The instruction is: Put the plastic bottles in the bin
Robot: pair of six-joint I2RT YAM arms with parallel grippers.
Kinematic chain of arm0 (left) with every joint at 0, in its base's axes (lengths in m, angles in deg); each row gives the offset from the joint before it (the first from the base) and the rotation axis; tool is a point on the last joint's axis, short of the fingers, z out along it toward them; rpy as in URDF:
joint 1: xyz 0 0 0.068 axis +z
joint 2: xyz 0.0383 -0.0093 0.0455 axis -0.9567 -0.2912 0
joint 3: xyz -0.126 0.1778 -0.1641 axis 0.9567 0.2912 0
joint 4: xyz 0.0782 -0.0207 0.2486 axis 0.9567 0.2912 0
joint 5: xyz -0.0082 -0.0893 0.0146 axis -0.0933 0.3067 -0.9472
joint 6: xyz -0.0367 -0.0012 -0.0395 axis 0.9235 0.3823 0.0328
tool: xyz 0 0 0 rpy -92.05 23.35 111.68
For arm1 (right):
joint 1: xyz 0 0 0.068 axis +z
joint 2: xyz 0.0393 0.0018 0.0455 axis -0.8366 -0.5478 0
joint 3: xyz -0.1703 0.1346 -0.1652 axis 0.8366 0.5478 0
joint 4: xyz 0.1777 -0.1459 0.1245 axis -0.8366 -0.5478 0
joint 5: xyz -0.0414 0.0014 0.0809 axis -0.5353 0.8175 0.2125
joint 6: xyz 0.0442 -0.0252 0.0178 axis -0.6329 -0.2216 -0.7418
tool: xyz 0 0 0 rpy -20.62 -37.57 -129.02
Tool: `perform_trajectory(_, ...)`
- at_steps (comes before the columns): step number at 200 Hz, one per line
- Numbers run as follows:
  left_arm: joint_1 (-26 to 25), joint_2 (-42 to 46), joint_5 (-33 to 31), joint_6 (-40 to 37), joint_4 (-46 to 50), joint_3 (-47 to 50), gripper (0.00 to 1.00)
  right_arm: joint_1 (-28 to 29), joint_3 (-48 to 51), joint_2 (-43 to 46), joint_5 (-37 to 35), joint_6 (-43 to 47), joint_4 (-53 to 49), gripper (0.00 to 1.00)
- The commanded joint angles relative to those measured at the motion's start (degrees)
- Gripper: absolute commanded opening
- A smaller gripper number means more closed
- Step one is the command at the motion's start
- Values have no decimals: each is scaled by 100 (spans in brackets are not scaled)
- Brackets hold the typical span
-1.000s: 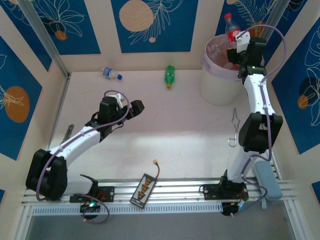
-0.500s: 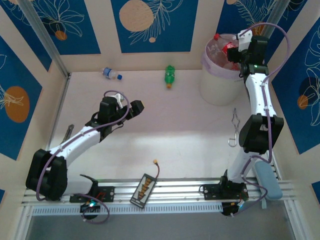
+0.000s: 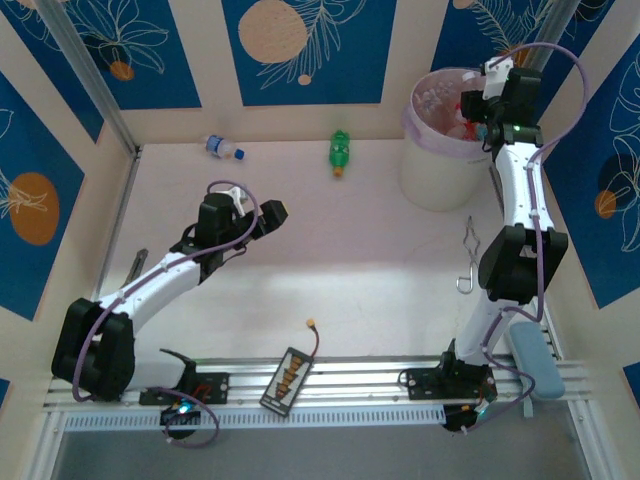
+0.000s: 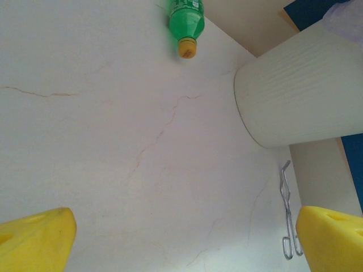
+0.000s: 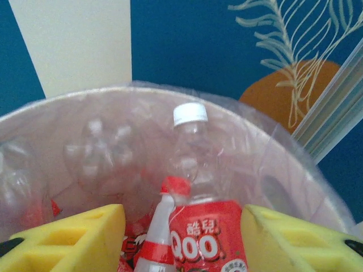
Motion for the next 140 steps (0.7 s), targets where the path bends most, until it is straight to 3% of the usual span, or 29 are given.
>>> perform_trajectory(1, 73, 28, -50, -143, -41, -59, 99, -35, 159, 39, 158, -158, 15, 57)
perform_trajectory(69, 81, -97, 26, -79, -137, -86, 99, 231, -446, 412, -38, -264, -502, 58)
perform_trajectory(140, 106, -51, -110, -156, 24, -91, 100, 986, 264, 1652, -262, -990, -717, 75)
